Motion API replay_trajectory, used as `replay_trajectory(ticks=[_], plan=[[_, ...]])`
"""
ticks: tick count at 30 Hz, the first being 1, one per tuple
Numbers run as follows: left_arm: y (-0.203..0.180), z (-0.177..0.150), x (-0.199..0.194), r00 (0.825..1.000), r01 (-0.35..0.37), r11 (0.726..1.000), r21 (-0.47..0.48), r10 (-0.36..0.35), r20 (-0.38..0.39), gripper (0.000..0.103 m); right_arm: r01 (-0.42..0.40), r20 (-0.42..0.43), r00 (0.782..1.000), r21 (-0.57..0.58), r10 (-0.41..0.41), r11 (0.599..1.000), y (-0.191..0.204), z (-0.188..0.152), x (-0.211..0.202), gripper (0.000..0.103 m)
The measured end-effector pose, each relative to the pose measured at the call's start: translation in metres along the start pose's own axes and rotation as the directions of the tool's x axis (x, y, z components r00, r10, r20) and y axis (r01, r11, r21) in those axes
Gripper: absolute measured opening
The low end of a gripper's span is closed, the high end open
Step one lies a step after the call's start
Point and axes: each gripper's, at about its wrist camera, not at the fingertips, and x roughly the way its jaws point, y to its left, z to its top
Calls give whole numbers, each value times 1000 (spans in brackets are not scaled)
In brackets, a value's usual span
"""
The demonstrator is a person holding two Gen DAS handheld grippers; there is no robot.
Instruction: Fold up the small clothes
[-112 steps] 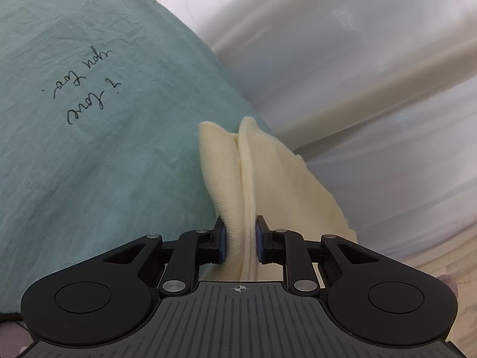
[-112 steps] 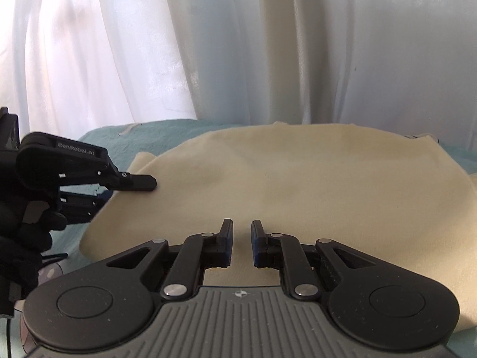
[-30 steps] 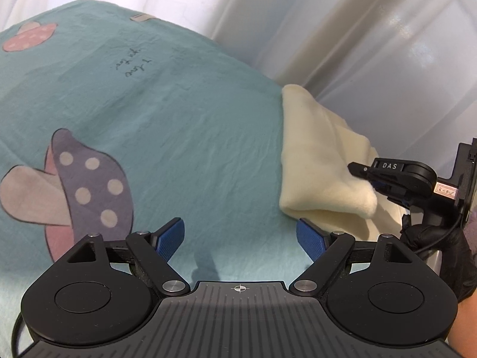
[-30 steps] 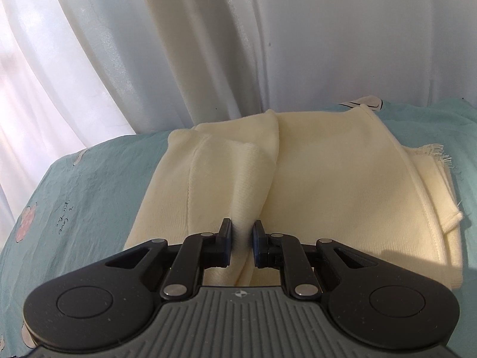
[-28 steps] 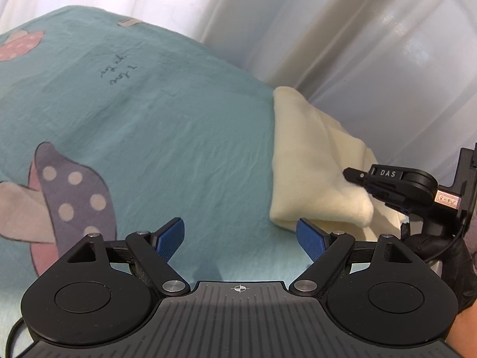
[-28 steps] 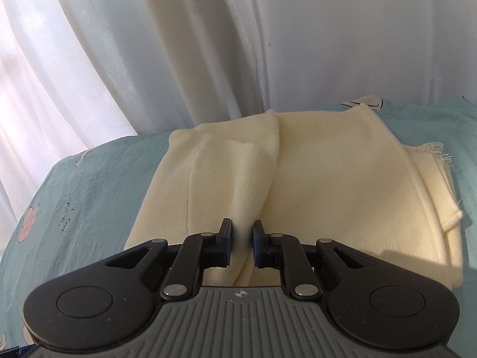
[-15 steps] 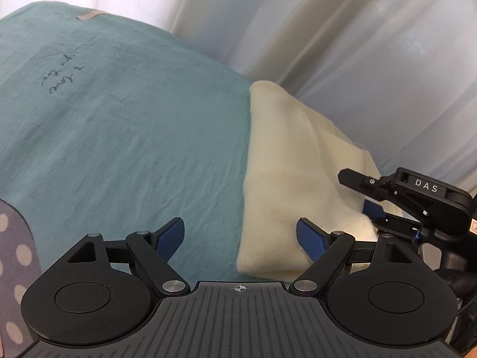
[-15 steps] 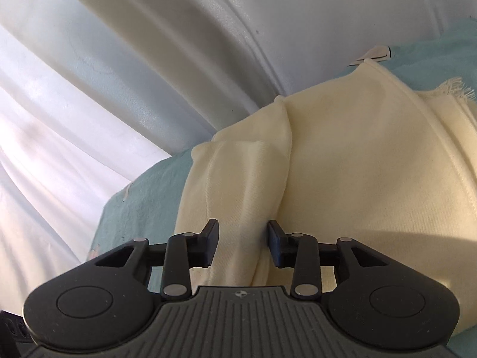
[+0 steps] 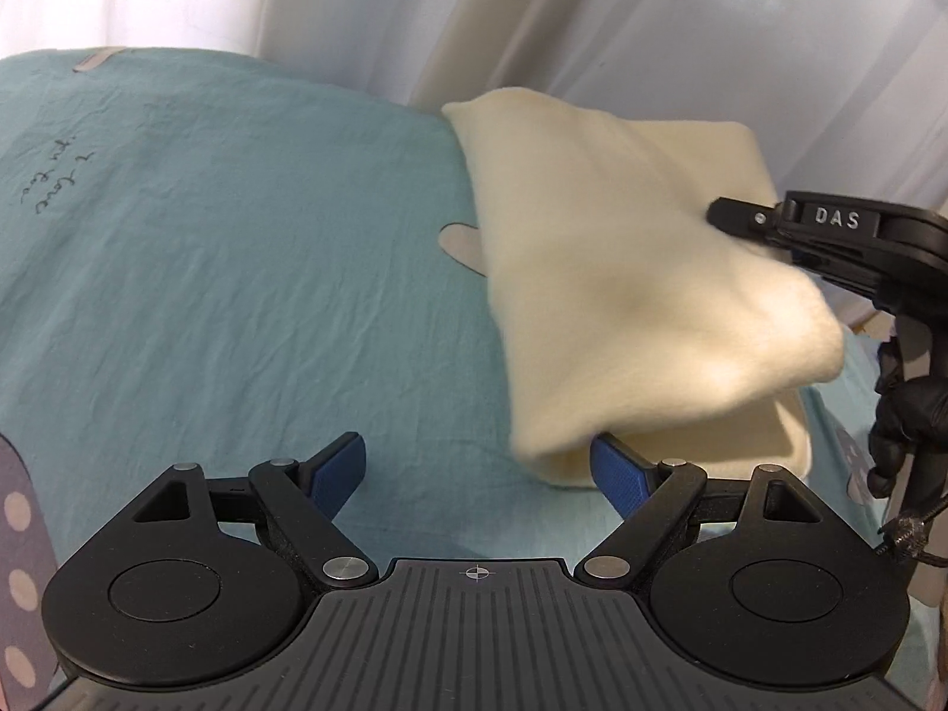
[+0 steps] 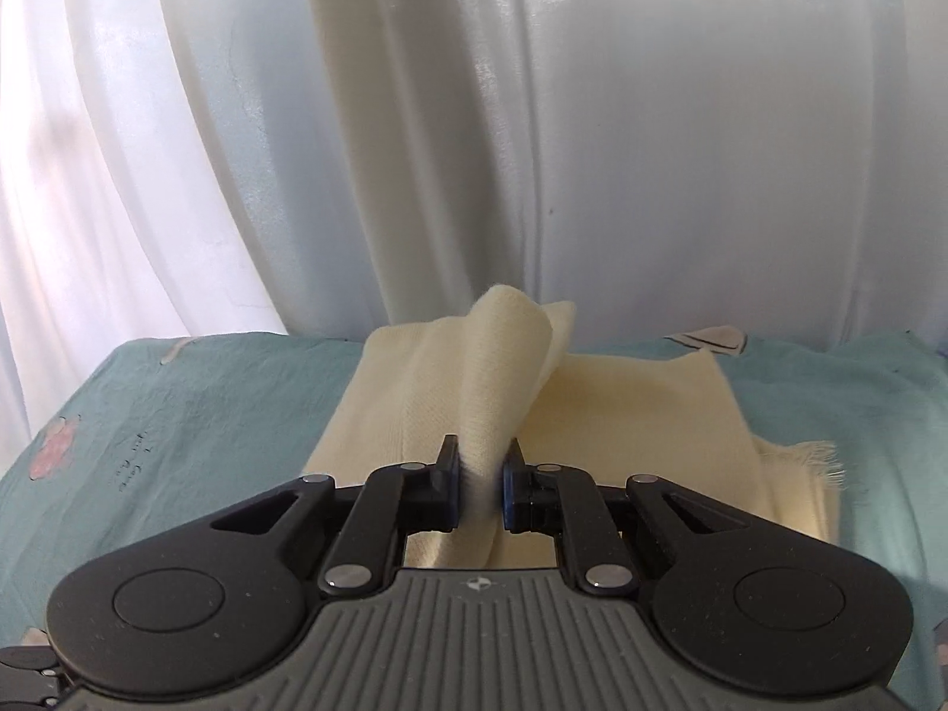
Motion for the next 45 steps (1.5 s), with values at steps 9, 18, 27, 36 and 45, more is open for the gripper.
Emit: replay_trajectory(ticks=[9,18,27,36,45], plan=[[-16,0,16,1000,-26,998,61,26,10,88,-66,-101,989,354,108,933,-84,-32,20,29],[-20,5,4,999,18,1000,25,-16,-47,88,49,9,999,133,-50,990,-59,-13,-6,12],[-28,26,2,1000,29,1000,6,-29,4,89,251,-12,968,30,-251,967,-77,-32,4,12],[-37,39,24,998,29,999,-30,-31,-57,89,326,24,945,-34,-326,945,-77,-39,-11,14],[-59,37,37,997,22,1000,2,-22,-75,89,86,71,994,24,-88,996,-63,-49,-44,21]])
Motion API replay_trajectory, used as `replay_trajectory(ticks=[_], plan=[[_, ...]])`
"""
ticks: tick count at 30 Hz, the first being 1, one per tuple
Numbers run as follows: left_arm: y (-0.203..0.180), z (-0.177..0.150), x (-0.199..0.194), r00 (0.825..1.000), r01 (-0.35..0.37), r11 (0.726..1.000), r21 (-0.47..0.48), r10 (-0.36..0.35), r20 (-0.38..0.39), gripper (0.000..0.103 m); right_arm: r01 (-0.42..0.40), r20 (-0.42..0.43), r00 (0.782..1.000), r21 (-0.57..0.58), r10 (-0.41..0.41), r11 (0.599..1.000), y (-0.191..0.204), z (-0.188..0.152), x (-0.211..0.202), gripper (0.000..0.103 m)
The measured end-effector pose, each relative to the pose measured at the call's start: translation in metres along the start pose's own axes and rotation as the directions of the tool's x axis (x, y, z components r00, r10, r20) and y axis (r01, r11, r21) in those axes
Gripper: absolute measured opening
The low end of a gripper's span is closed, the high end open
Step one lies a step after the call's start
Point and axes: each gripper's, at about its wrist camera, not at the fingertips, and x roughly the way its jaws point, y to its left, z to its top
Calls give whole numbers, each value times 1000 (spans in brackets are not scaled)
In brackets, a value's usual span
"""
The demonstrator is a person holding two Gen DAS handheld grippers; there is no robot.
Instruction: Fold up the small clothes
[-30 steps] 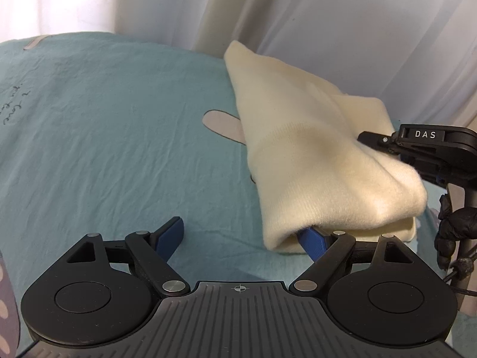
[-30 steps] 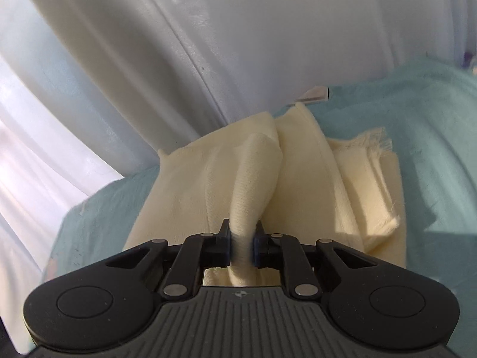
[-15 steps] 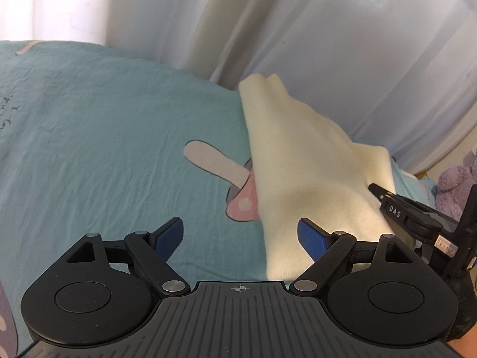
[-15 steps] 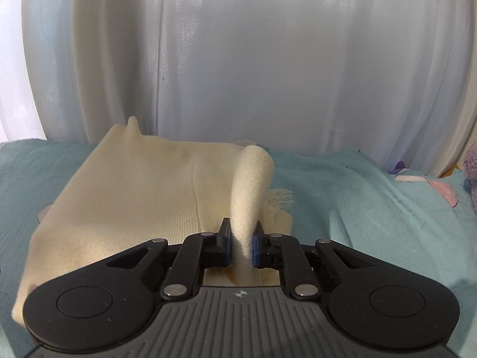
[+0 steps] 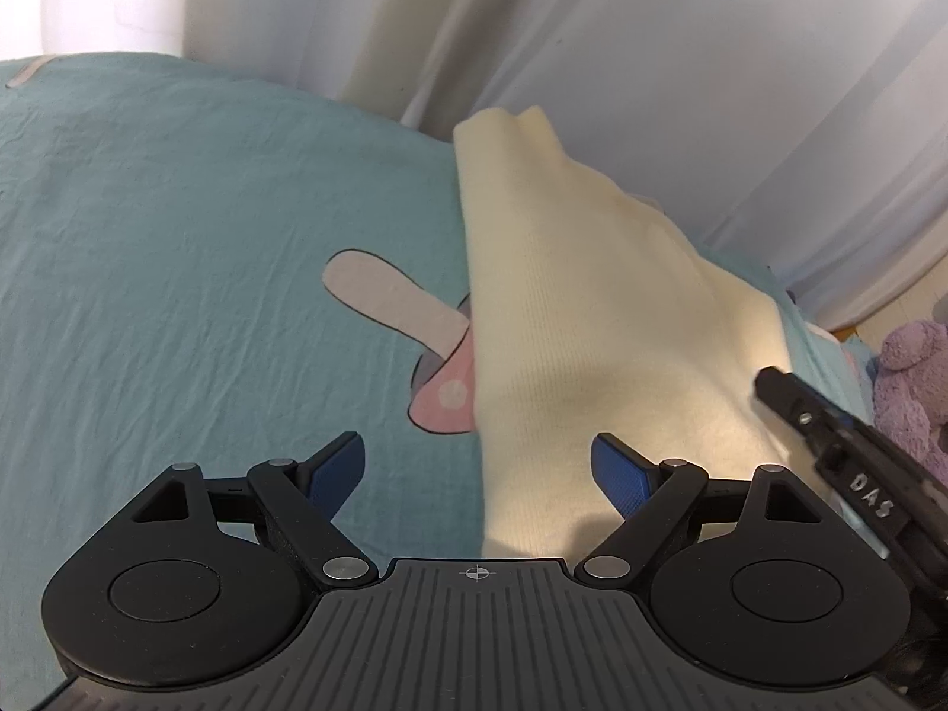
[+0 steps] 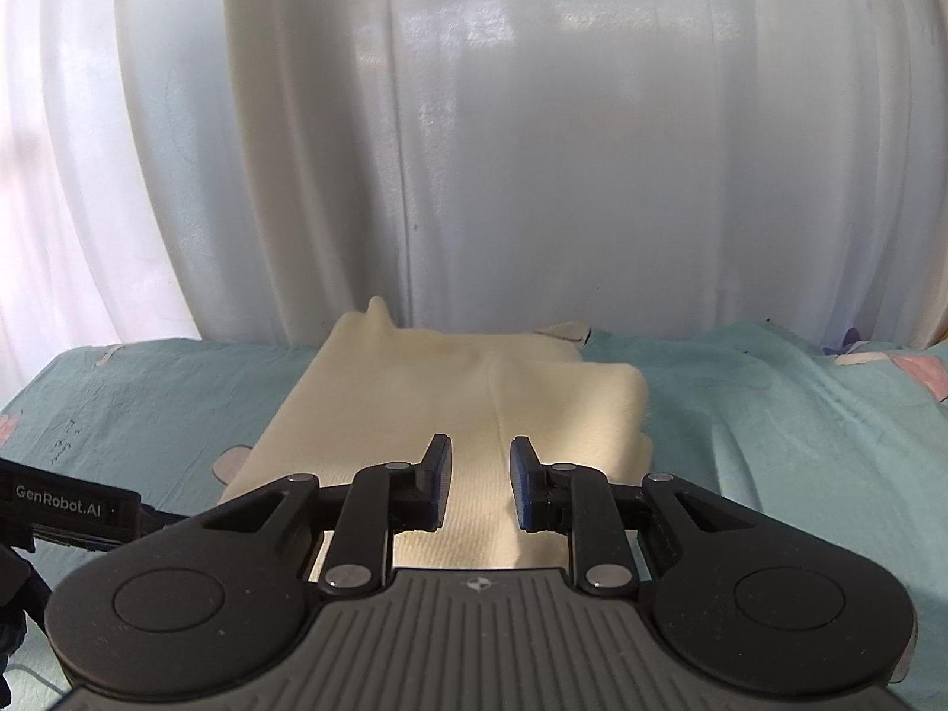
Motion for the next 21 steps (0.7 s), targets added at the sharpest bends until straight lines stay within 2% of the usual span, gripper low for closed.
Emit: replay_trajectory(ticks=[3,6,9,12,14,15,16,18,19,21], plan=[[-4,0,0,1000,1,999,32,-1,-2,89,-45,-120,992,-20,42,999,7,-16,19,20],[-3,0,-2,1000,-1,999,48,1,8,89,-22,-103,995,-231,-2,973,24,-33,8,20],[7,2,-6,1000,9,1000,25,-9,11,89,-57,-159,987,-221,22,974,17,-32,-2,20],[12,-2,-16,997,75,996,47,-75,6,89,-85,-197,978,-72,69,994,-6,-29,-21,20],[8,-10,-24,993,118,990,76,-119,1,89,-99,-177,978,94,114,991,-29,-31,-36,22],[6,-14,-27,990,138,987,83,-138,-6,89,-98,-161,978,190,130,977,-42,-33,-43,27],[4,-18,-28,988,155,984,83,-154,-15,89,-96,-147,979,281,142,955,-53,-37,-48,38],[1,-27,-26,981,192,979,65,-190,-44,89,-97,-119,979,437,165,894,-72,-47,-52,50],[-1,-30,-23,977,207,977,56,-204,-63,89,-127,-100,974,502,204,855,-78,-51,-47,50],[-7,-33,-14,969,230,973,30,-226,-95,88,-195,-58,953,631,297,751,-89,-61,-38,50]])
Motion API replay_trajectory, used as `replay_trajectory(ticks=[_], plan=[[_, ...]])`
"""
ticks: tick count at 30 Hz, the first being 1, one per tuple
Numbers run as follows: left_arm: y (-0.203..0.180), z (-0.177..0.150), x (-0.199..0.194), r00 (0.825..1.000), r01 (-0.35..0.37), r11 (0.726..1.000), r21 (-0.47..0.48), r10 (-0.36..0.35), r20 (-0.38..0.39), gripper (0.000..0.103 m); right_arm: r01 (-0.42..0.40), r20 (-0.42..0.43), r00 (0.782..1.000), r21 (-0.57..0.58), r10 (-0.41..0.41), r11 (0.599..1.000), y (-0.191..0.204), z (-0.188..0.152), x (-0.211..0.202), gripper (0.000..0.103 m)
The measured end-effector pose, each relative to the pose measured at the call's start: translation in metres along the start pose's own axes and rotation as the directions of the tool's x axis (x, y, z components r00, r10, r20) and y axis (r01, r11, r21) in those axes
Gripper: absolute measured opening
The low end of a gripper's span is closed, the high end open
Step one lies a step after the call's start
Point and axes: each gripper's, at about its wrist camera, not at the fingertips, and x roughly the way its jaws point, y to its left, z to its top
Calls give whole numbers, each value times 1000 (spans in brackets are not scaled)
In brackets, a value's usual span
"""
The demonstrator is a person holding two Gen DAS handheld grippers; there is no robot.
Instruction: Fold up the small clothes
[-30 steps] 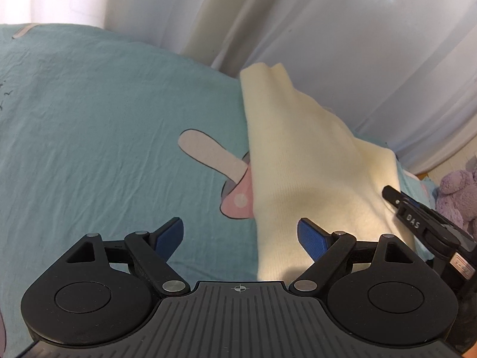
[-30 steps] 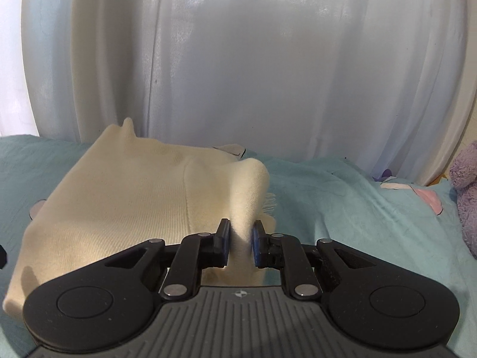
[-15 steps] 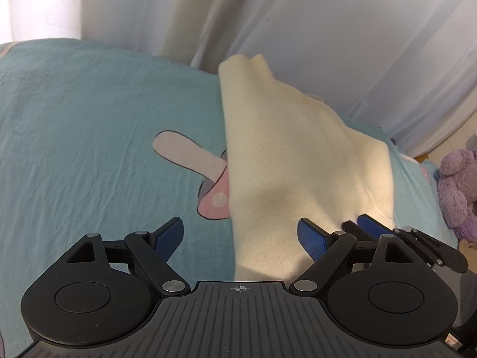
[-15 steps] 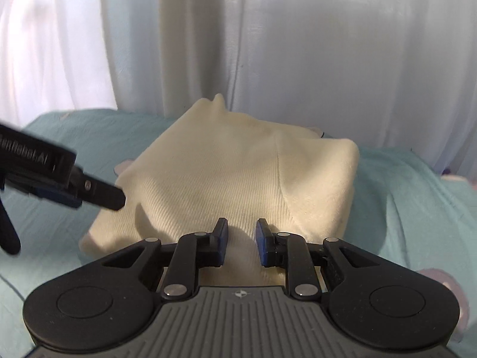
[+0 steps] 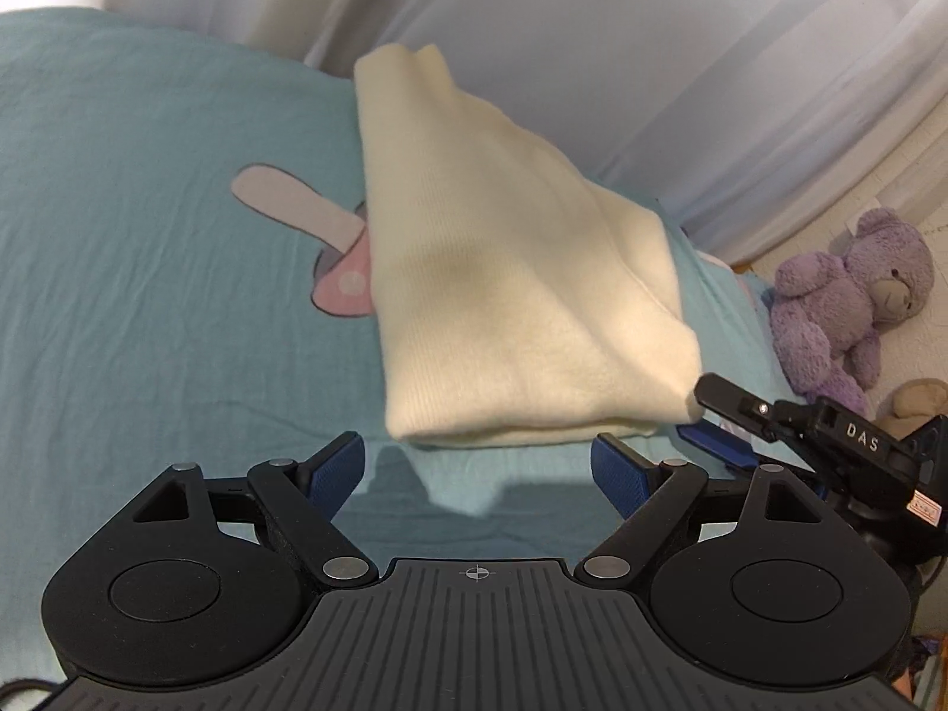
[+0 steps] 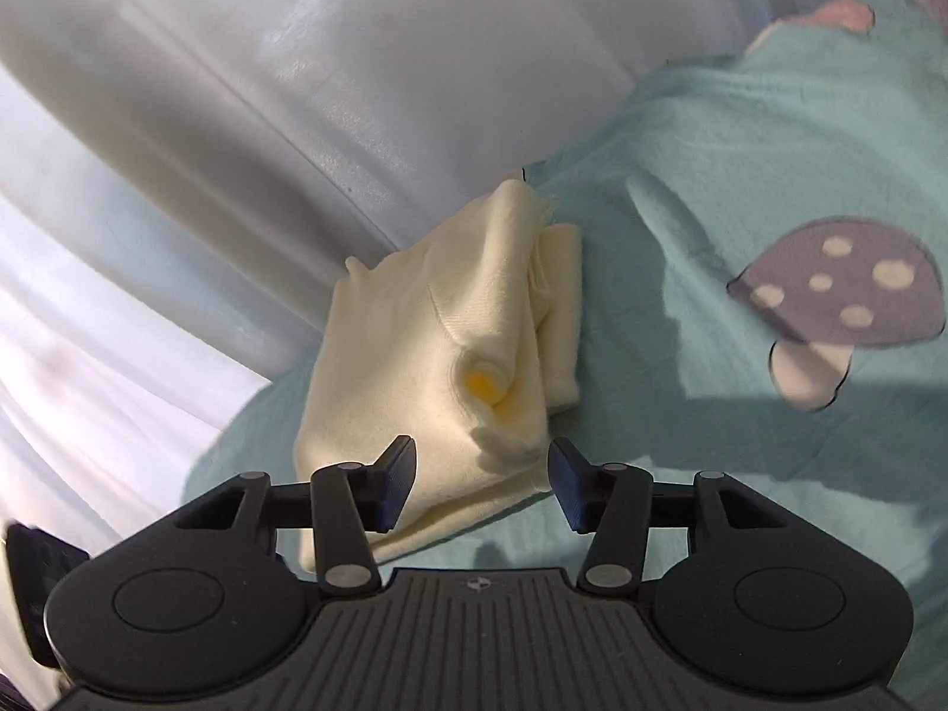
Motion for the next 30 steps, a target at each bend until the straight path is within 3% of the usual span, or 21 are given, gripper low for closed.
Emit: replay_trajectory(ticks=[2,3,4,6,7,8,9,10,11,12,13,14,15,17,19,21,27,30], plan=[[-5,2,7,1000,15,1000,-26,-15,-3,87,-44,-15,999,63,45,997,-6,0,10,49],[-7,4,9,1000,26,999,-37,-26,3,88,-32,-16,999,63,33,998,-5,0,16,40],[-9,5,11,1000,22,999,-49,-22,-1,88,-22,-18,1000,50,23,999,-3,0,20,22],[-12,7,15,1000,18,998,-65,-19,-9,87,-4,-29,1000,41,5,999,2,0,25,9],[-12,8,15,1000,11,997,-70,-12,-7,87,-50,-35,998,86,53,995,0,2,25,8],[-10,10,14,1000,2,997,-77,-2,-3,87,-154,-36,986,175,163,972,-7,4,24,8],[-8,11,14,1000,-12,996,-87,12,5,87,-257,-11,963,270,270,928,-17,4,23,8],[-6,12,12,999,-33,995,-90,35,18,87,-322,16,942,328,335,888,-26,4,21,8],[-5,15,9,997,-69,994,-85,72,32,87,-321,14,942,329,335,888,-31,5,19,8],[-3,17,6,994,-98,992,-76,102,39,87,-259,-14,961,288,275,922,-31,7,18,8],[-1,19,3,992,-118,991,-68,121,41,87,-138,-68,986,205,154,969,-28,8,19,8],[2,22,-1,991,-126,990,-64,129,43,87,-28,-104,994,110,40,994,-23,7,21,8],[3,26,-4,991,-125,990,-63,128,44,87,19,-113,993,14,-17,1000,-19,6,21,8],[8,38,-14,991,-108,992,-66,113,67,88,7,-111,994,-57,-13,998,-13,9,14,17],[7,51,-20,993,-73,994,-75,80,91,89,5,-72,997,-92,-11,996,-12,21,5,44],[14,65,-16,992,8,997,-79,2,125,90,0,-31,1000,-37,-1,999,-21,37,1,68],[25,103,29,991,75,991,-111,-62,115,87,-47,-78,995,119,56,992,-55,87,41,71],[29,111,45,992,99,986,-132,-86,97,81,-77,-106,990,119,90,990,-55,100,58,70]])
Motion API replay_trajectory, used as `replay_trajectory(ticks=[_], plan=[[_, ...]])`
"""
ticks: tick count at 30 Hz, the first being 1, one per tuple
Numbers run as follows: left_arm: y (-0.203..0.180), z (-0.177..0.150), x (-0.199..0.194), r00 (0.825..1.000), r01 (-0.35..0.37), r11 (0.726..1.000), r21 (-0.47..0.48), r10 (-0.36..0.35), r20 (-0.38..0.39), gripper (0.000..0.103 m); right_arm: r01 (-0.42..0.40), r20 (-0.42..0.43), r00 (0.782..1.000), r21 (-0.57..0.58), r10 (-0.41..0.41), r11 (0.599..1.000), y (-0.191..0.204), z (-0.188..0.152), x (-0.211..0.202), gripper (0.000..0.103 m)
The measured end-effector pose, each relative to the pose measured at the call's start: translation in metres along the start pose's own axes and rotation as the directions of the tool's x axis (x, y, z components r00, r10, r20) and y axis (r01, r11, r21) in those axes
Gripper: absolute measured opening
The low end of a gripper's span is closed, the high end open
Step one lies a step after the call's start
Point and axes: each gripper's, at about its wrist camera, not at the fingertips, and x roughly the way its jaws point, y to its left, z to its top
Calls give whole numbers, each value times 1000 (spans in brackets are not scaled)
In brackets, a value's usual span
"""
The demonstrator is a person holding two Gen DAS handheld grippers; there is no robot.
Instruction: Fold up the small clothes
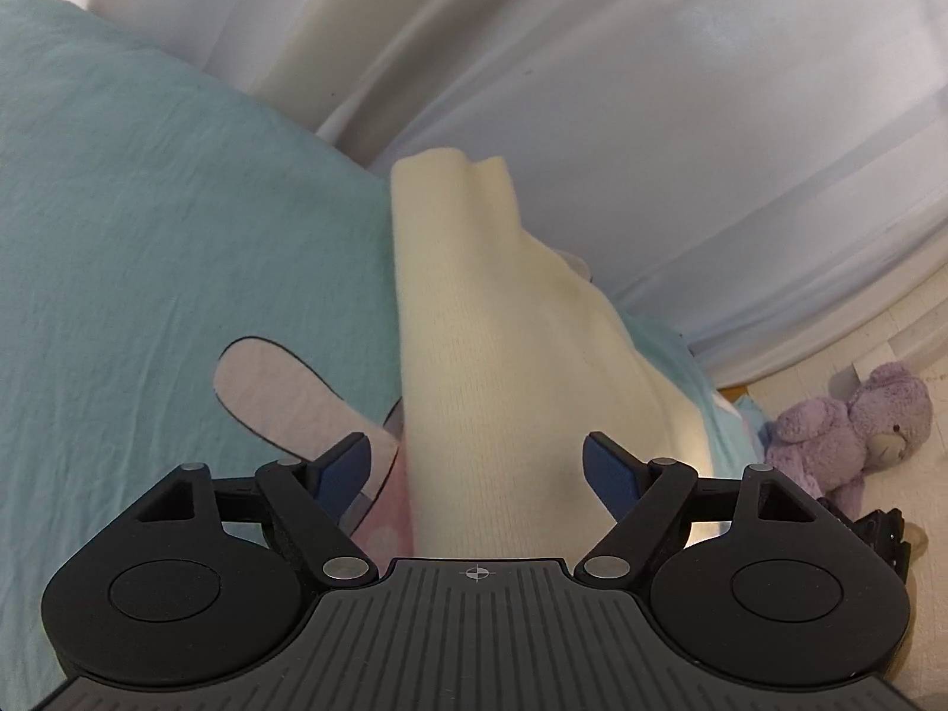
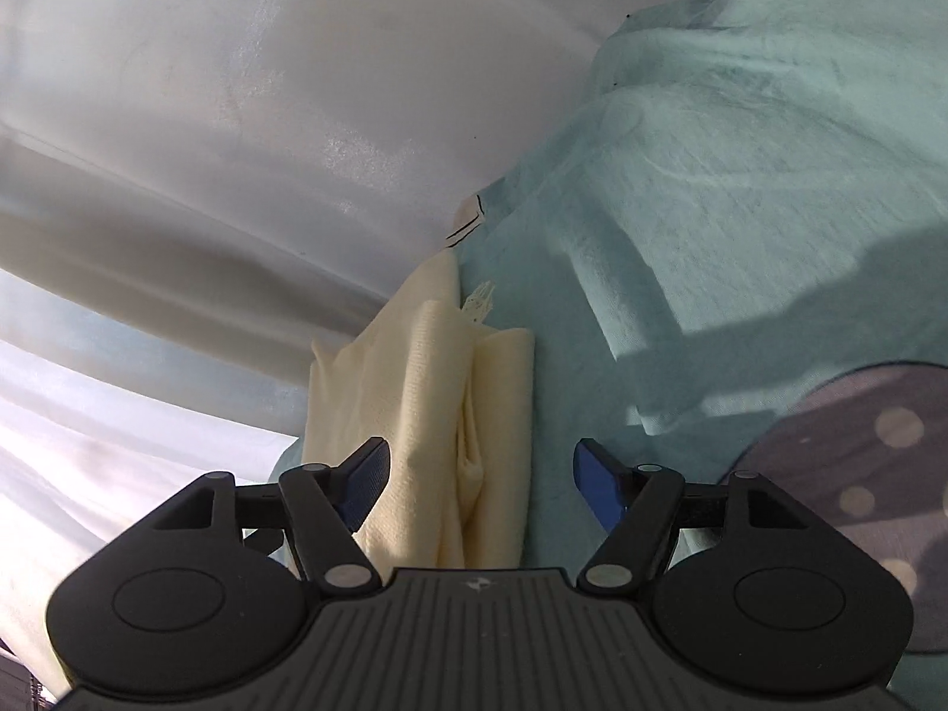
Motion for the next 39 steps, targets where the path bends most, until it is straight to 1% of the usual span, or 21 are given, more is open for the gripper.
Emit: replay_trajectory(ticks=[2,3,4,7,8,10,12,13,16,20,22,25,27,29,30,31,32,34,35,37,39], plan=[[3,2,8,1000,26,1000,-13,-26,-17,74,-16,-15,1000,-14,16,1000,4,5,8,67],[5,2,11,999,28,999,-24,-29,-28,72,-23,-29,999,-24,22,999,5,7,12,62],[6,2,14,999,39,999,-34,-40,-32,71,-22,-46,999,-30,21,999,8,8,17,56],[3,4,18,999,41,999,-30,-42,-28,68,-31,-84,996,-43,27,999,14,7,30,50],[2,3,18,999,34,999,-28,-34,-26,64,-35,-88,996,-46,31,998,15,6,34,48],[0,3,19,999,17,1000,-25,-17,-27,55,-35,-87,996,-43,31,998,18,4,41,39],[-2,4,15,1000,7,999,-36,-8,-17,43,-40,-74,997,-53,36,998,24,-1,44,36],[-3,4,11,1000,7,999,-43,-7,-11,41,-44,-66,997,-65,40,997,29,-4,43,35],[-13,5,-5,1000,11,1000,-15,-11,17,36,-104,-58,993,-41,102,994,40,-8,35,33],[-32,-1,-43,997,5,998,59,-9,75,35,-152,-88,986,-87,144,985,75,-21,30,32],[-38,-8,-70,993,-24,995,99,12,116,35,-185,-119,978,-115,171,976,93,-34,31,32],[-35,-23,-112,984,-111,987,120,93,151,36,-231,-180,961,-114,209,966,110,-58,34,32],[-25,-38,-131,974,-181,978,104,163,155,39,-240,-225,952,-119,209,963,119,-76,43,32],[-13,-50,-136,956,-273,957,103,257,145,40,-212,-255,953,-171,165,962,126,-94,47,33],[-6,-55,-138,940,-325,940,102,310,141,41,-180,-255,958,-196,127,964,128,-101,47,34],[-1,-59,-141,916,-390,916,97,374,147,42,-131,-240,968,-219,77,967,131,-104,45,39],[3,-61,-144,900,-423,902,92,405,162,42,-55,-192,981,-264,4,963,136,-106,39,39],[12,-61,-155,887,-430,901,54,411,211,46,50,-59,995,-372,-77,927,154,-108,25,39],[14,-58,-159,884,-425,905,26,409,226,53,73,-23,996,-401,-90,913,166,-108,23,39],[12,-51,-160,877,-420,907,-6,408,255,60,82,-8,995,-436,-95,896,191,-112,29,39],[7,-40,-150,854,-450,893,-12,435,286,67,85,-34,993,-489,-117,868,214,-125,45,38]])
